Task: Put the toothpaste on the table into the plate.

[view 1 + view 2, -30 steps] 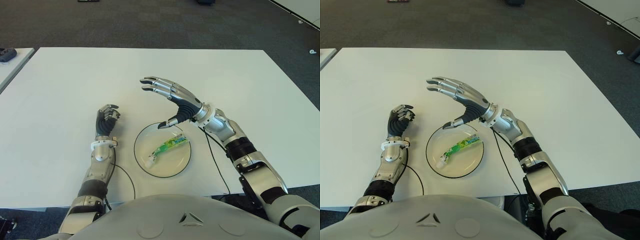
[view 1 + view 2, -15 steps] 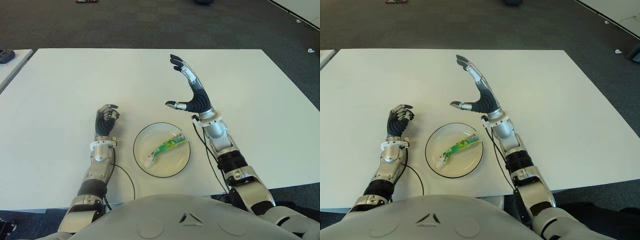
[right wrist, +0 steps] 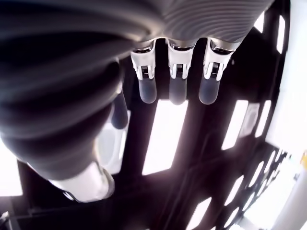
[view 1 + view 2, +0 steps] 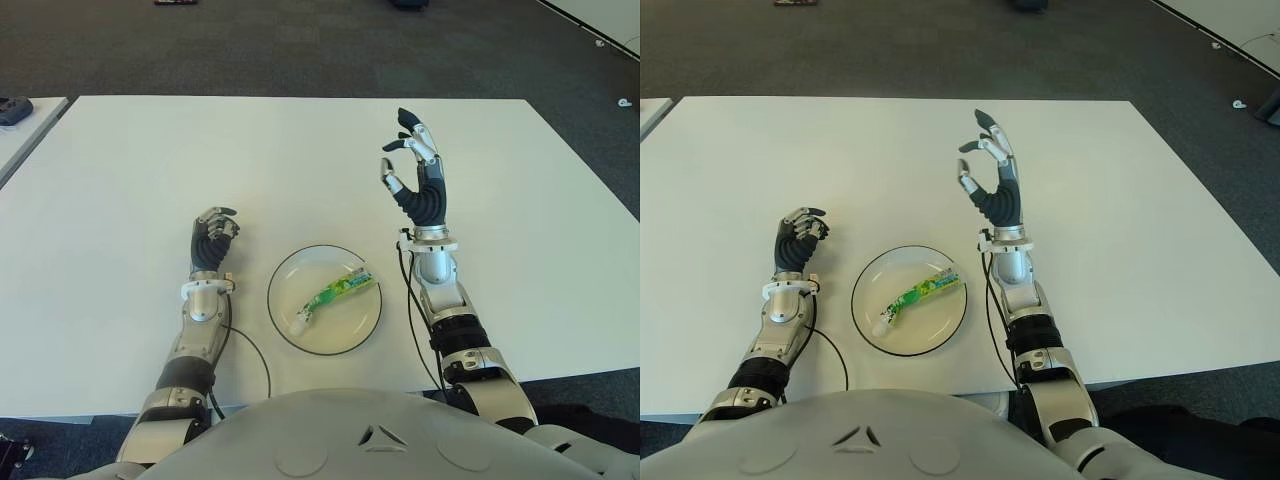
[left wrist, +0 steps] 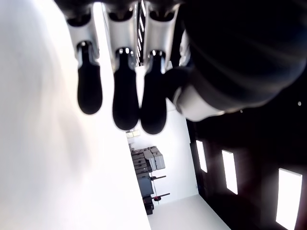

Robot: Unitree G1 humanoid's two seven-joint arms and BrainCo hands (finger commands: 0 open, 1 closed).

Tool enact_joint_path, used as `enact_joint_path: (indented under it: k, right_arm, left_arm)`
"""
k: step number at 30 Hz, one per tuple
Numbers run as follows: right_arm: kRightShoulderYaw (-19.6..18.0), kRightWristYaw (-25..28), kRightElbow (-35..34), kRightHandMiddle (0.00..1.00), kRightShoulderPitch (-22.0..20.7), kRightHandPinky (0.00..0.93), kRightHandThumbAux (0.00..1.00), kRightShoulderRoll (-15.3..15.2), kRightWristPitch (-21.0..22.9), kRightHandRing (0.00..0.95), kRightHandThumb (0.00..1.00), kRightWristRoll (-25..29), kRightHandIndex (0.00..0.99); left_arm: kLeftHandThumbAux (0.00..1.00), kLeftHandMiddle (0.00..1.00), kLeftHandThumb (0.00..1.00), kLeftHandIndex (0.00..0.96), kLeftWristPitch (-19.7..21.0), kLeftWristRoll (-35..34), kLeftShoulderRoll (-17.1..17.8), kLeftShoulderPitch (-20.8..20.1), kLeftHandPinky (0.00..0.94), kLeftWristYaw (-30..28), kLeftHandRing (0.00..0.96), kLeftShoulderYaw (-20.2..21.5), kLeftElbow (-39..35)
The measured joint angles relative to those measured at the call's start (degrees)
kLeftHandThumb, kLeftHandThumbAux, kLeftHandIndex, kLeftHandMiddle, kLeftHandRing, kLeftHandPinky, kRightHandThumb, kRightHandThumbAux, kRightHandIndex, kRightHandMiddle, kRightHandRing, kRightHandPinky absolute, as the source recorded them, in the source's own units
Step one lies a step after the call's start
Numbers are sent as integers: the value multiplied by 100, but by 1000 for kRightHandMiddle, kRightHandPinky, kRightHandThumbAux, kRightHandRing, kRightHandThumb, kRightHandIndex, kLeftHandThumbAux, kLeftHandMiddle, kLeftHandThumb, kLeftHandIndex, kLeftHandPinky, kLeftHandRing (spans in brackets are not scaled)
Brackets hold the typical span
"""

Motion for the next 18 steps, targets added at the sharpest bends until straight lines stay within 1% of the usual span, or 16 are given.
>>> enact_joint_path:
  k: [3, 10, 18]
  right_arm:
    - [-57, -23, 221, 502, 69, 460, 727, 52, 61, 473, 706, 69, 428]
    - [-205, 209, 894, 527, 115, 484, 728, 154, 89, 498, 702, 545, 431]
    - [-298, 335, 1081, 526, 122, 481, 727, 164, 102, 494, 701, 657, 432]
  left_arm:
    - [720, 618, 699, 436, 0, -7, 0, -2, 560, -1, 599, -2, 4]
    - [719, 618, 698, 436, -1, -31, 0, -27, 568, -20, 602, -6, 38]
    - [719, 620, 697, 436, -1, -31, -1, -72, 569, -42, 604, -14, 95]
